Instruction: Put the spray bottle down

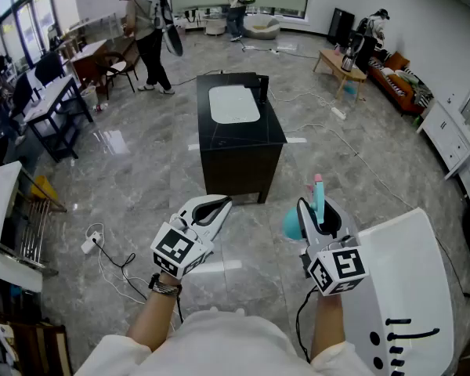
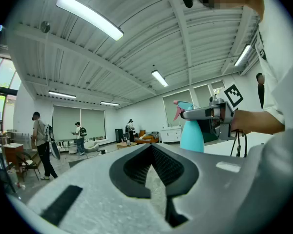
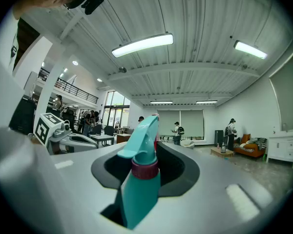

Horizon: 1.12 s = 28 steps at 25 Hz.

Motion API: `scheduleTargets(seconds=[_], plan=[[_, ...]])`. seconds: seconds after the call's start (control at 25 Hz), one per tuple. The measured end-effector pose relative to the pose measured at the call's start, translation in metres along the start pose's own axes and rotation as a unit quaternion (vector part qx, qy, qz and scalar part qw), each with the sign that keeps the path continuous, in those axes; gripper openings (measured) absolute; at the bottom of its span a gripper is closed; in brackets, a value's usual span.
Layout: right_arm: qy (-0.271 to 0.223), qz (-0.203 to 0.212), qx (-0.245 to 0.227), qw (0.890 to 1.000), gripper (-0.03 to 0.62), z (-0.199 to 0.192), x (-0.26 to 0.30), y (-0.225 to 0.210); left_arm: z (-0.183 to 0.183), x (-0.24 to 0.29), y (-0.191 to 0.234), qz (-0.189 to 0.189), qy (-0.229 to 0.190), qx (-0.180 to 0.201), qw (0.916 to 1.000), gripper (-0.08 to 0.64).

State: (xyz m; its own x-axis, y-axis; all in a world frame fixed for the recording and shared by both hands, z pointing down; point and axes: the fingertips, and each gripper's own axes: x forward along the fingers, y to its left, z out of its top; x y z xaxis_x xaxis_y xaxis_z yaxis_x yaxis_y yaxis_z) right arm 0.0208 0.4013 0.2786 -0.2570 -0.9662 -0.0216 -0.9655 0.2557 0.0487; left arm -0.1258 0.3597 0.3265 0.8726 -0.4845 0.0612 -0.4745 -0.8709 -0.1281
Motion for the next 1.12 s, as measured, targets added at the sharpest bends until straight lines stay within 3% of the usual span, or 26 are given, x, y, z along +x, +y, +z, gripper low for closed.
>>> scheduleTargets(seconds=[0.2,0.76,1.12], plan=[[-0.022,-0.004,0.026,0.999,0.144,0.002,-0.006,-0.01,0.001,0.009,-0.007,-0.006,-0.002,-0.001,1.0,0.006],[0.015,0.005,0.034,0.999,0.143,-0.03,-0.011,-0.057,-0.012,0.041,-0.024,0.024,-0.001,-0.026,0.9994,0.006],[0.021,0.018,0.027,0.999,0.141,-0.047,0.032,-0.075,-0.028,0.075,0.011,0.038,0.007,-0.023,0.999,0.006]])
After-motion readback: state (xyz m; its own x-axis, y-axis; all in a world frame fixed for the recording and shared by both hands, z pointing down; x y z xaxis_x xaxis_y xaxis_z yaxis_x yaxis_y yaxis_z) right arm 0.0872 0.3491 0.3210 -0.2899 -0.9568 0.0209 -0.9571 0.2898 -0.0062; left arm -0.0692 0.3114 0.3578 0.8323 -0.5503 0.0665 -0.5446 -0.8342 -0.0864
